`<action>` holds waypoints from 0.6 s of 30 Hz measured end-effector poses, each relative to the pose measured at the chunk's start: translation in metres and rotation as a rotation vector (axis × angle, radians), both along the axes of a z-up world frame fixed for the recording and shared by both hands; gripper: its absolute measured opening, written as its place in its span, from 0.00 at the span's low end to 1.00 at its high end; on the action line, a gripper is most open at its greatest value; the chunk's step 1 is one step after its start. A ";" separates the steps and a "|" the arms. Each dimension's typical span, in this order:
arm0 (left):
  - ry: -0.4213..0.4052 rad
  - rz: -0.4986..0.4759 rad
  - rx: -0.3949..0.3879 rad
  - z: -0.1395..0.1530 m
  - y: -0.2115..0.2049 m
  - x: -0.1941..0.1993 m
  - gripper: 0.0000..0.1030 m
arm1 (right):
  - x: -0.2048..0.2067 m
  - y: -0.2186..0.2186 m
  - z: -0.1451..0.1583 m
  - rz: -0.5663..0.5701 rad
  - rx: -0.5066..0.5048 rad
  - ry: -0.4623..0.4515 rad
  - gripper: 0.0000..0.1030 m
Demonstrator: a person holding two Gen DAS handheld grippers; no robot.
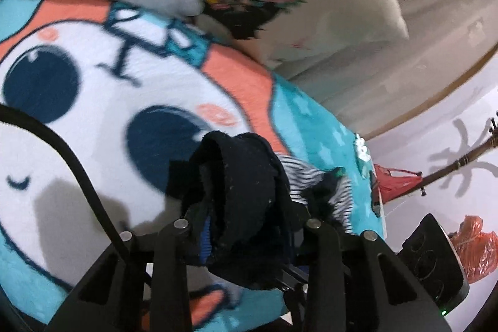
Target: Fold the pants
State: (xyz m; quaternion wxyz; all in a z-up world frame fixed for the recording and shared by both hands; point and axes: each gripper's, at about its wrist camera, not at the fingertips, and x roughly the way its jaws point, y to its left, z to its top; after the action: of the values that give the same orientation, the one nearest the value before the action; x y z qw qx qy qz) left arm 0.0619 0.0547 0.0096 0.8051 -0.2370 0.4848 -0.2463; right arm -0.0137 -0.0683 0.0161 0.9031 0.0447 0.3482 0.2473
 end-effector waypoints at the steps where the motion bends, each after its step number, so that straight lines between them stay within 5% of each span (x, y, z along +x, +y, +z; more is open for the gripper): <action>1: -0.006 -0.015 -0.002 0.005 -0.010 0.001 0.33 | -0.003 -0.010 0.005 -0.017 0.029 -0.007 0.12; 8: -0.048 -0.192 0.023 0.030 -0.121 -0.001 0.35 | -0.028 -0.095 0.024 -0.164 0.175 -0.027 0.12; 11: -0.040 -0.274 -0.030 0.029 -0.161 -0.006 0.39 | -0.043 -0.136 0.018 -0.272 0.184 -0.017 0.12; 13: -0.040 -0.298 -0.053 0.029 -0.174 -0.012 0.41 | -0.050 -0.161 0.008 -0.342 0.185 0.020 0.14; 18: -0.097 -0.230 -0.060 0.039 -0.151 -0.029 0.55 | -0.075 -0.219 -0.006 -0.519 0.228 0.089 0.36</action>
State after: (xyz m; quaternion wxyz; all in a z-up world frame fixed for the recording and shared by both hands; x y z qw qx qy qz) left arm 0.0325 -0.0962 0.0486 0.7866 -0.1915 0.4618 -0.3624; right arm -0.0883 -0.2873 0.0106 0.9092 0.2444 0.3343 0.0431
